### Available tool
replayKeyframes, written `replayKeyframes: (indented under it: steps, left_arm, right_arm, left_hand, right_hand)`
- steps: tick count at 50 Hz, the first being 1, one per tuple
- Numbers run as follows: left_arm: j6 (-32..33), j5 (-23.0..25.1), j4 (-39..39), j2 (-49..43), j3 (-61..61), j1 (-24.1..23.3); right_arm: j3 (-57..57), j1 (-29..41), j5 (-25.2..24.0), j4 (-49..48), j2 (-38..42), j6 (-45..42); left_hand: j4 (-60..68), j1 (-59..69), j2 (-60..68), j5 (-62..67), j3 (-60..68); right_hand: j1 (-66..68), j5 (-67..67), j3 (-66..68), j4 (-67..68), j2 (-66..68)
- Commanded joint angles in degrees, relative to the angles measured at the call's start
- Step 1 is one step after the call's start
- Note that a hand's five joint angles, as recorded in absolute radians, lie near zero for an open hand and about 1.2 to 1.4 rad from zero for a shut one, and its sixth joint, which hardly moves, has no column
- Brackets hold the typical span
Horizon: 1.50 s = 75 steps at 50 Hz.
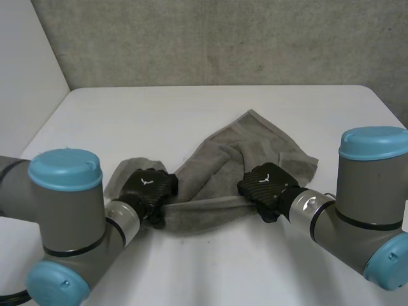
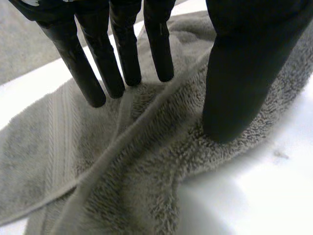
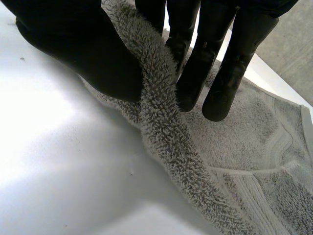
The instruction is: Fold the towel.
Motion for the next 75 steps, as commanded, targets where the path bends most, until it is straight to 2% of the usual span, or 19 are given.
replayKeyframes:
  steps: [1, 3, 9, 11, 19, 21, 22, 23, 24, 26, 30, 40, 46, 48, 56, 66, 75]
  left_arm:
    - [-0.4, 0.0, 0.7, -1.5, 0.8, 0.0]
    - [-1.1, 0.1, 1.2, -1.3, 0.3, 0.0]
    - [-1.3, 0.1, 1.1, -0.8, -0.3, -0.8]
    - [-1.2, 0.1, 1.0, -0.1, -0.5, -1.1]
    - [-0.7, -0.5, 0.5, 4.8, -0.8, -0.5]
    - [-0.7, -0.5, 0.5, 6.3, -1.2, -0.3]
    - [-0.6, -0.5, 0.5, 7.9, -1.4, -0.2]
    - [-0.6, -0.5, 0.5, 7.9, -1.4, -0.2]
    - [-0.6, -0.5, 0.4, 9.3, -1.6, 0.0]
    - [-0.6, -0.5, 0.3, 10.4, -1.7, 0.1]
    - [-0.4, -0.5, 0.3, 12.1, -2.3, 0.1]
    - [-0.4, -0.5, -0.2, 12.1, -2.1, 1.7]
    - [-0.4, -0.4, -0.3, 11.7, -1.2, 2.5]
    - [-0.4, -0.4, -0.3, 11.7, -1.0, 2.5]
    - [-0.5, -0.4, -0.4, 11.6, -1.9, 2.5]
    - [-0.5, -0.4, -0.3, 11.1, -3.4, 2.4]
    - [-0.5, -0.3, -0.3, 11.0, -3.7, 2.4]
  right_arm:
    - [0.1, -0.2, 0.0, -0.5, -0.1, 0.0]
    - [0.0, -0.3, 0.0, -0.5, -0.1, 0.1]
    - [-0.6, -0.5, 0.0, -0.4, -0.2, 0.2]
    - [-0.7, -0.6, 0.0, -0.3, -0.3, 0.2]
    - [-1.0, -0.2, -0.2, 0.7, -3.0, 1.9]
    - [-1.2, -0.4, -0.4, 1.5, -3.0, 4.1]
    - [-1.2, -0.4, -0.4, 1.5, -3.0, 4.1]
    - [-1.7, -0.6, -0.4, 2.1, -3.0, 5.4]
    - [-1.7, -0.6, -0.4, 2.1, -3.0, 5.5]
    - [-4.0, -1.7, -0.4, 3.5, -2.9, 8.6]
    - [-7.1, -5.6, -0.8, 5.7, -3.0, 10.5]
    - [-13.7, -14.9, -8.8, 14.5, -1.1, 9.9]
    - [-14.5, -16.3, -10.3, 14.4, 1.4, 8.8]
    - [-16.2, -16.4, -10.8, 14.0, 4.1, 5.4]
    - [-25.8, -16.5, -9.7, 13.7, 11.8, -5.9]
    - [-34.8, -15.8, -9.2, 10.7, 20.9, -7.3]
    - [-43.9, -14.5, -5.8, 8.7, 29.5, -7.1]
  left_hand:
    - [25.7, 25.2, 25.2, 26.0, 25.7]
    - [32.9, 32.4, 32.4, 33.2, 32.9]
    - [37.1, 36.6, 36.6, 37.4, 37.2]
    - [45.8, 45.3, 45.3, 46.1, 45.8]
    - [45.9, 45.4, 45.4, 46.2, 45.9]
    - [45.9, 45.4, 45.4, 46.2, 45.9]
    - [45.9, 45.4, 45.4, 46.2, 45.9]
    - [45.9, 45.4, 45.4, 46.2, 45.9]
    - [45.9, 45.4, 45.4, 46.2, 45.9]
    - [45.9, 45.4, 45.4, 46.2, 45.9]
    - [45.9, 45.4, 45.4, 46.2, 45.9]
    - [45.9, 45.4, 45.4, 46.2, 45.9]
    - [45.9, 45.4, 45.4, 46.2, 45.9]
    - [45.9, 45.4, 45.4, 46.2, 45.9]
    - [45.9, 45.4, 45.4, 46.2, 45.9]
    - [45.9, 45.4, 45.4, 46.2, 45.9]
    - [45.9, 45.4, 45.4, 46.2, 45.9]
  right_hand:
    - [0.3, 10.6, 10.3, 10.3, 10.4]
    - [0.3, 10.6, 10.3, 10.3, 10.4]
    - [0.3, 10.6, 10.3, 10.3, 10.4]
    - [0.3, 10.6, 10.3, 10.3, 10.4]
    - [-1.5, 8.8, 8.6, 8.5, 8.6]
    - [-39.8, -29.5, -29.8, -29.8, -29.7]
    - [-40.0, -29.7, -30.0, -30.0, -29.9]
    - [-53.2, -42.9, -43.1, -43.2, -43.0]
    - [-53.3, -43.0, -43.2, -43.3, -43.2]
    - [-69.7, -59.4, -59.7, -59.7, -59.6]
    - [-69.7, -59.4, -59.7, -59.7, -59.6]
    - [-69.7, -59.4, -59.7, -59.7, -59.6]
    - [-69.1, -58.8, -59.1, -59.1, -59.0]
    - [-66.4, -56.1, -56.4, -56.4, -56.3]
    - [-56.7, -46.4, -46.6, -46.7, -46.6]
    - [-47.8, -37.4, -37.7, -37.8, -37.6]
    - [-45.1, -34.7, -35.0, -35.1, -34.9]
